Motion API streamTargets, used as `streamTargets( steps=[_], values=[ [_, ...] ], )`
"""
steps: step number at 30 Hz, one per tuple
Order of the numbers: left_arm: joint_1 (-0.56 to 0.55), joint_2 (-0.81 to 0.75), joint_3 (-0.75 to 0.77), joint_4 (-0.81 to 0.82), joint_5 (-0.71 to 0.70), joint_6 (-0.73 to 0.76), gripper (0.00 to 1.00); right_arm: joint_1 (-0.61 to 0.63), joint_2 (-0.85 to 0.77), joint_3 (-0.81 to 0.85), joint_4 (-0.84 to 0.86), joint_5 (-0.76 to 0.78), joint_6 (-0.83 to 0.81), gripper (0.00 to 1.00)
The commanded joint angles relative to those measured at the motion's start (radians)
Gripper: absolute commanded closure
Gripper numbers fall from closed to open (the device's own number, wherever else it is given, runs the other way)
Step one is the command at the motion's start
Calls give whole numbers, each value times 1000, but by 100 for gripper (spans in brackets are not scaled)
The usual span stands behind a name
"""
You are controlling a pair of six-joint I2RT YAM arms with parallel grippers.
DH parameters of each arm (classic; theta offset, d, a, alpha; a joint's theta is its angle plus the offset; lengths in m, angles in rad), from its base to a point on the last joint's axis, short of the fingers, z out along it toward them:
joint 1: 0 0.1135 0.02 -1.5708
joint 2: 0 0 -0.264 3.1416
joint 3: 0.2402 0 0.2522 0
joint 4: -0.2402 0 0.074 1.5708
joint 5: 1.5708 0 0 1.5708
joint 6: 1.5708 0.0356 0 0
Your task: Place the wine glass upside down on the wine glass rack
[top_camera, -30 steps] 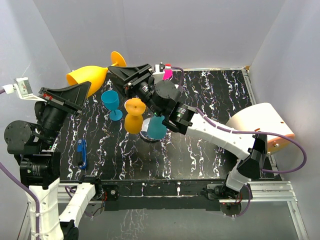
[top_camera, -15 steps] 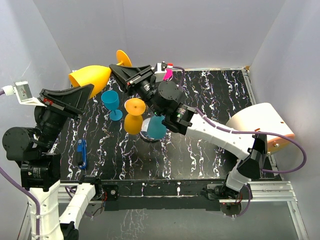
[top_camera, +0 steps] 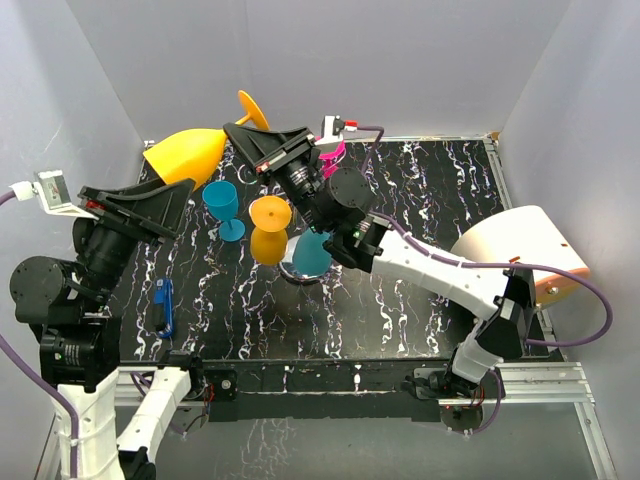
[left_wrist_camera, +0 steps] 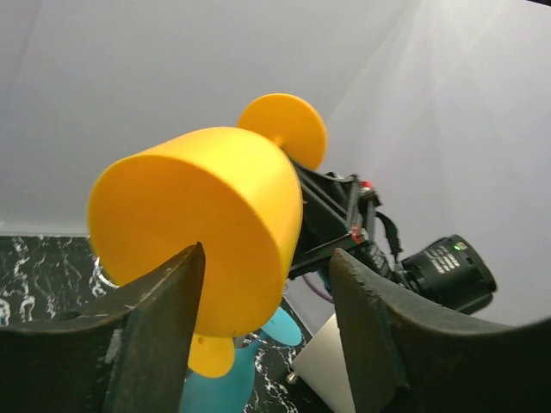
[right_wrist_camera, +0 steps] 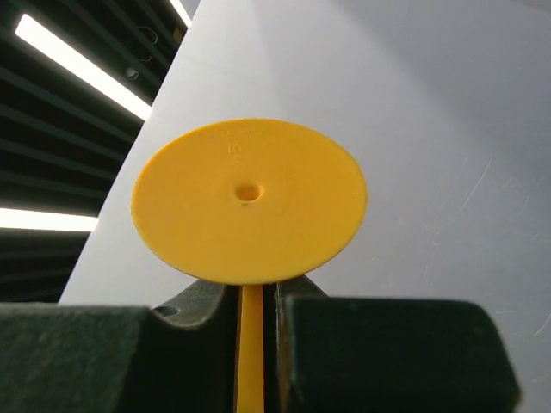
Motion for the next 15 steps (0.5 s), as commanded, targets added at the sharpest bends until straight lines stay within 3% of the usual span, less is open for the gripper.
streamTargets(
  steps=[1, 8, 12, 15],
  values=[
    [-3, -14, 48, -165, -139, 19, 38, -1, -78, -26, 154, 42, -243, 100],
    [-3, 0, 141, -404, -211, -1, 32, -1, -85, 17, 150, -67, -508, 100],
    [-3, 44, 290, -620, -416, -12, 30, -1, -91, 44, 68, -149, -626, 100],
    [-5, 64, 374, -665, -481, -8, 29, -1, -106, 33, 44, -196, -677, 100]
  ],
)
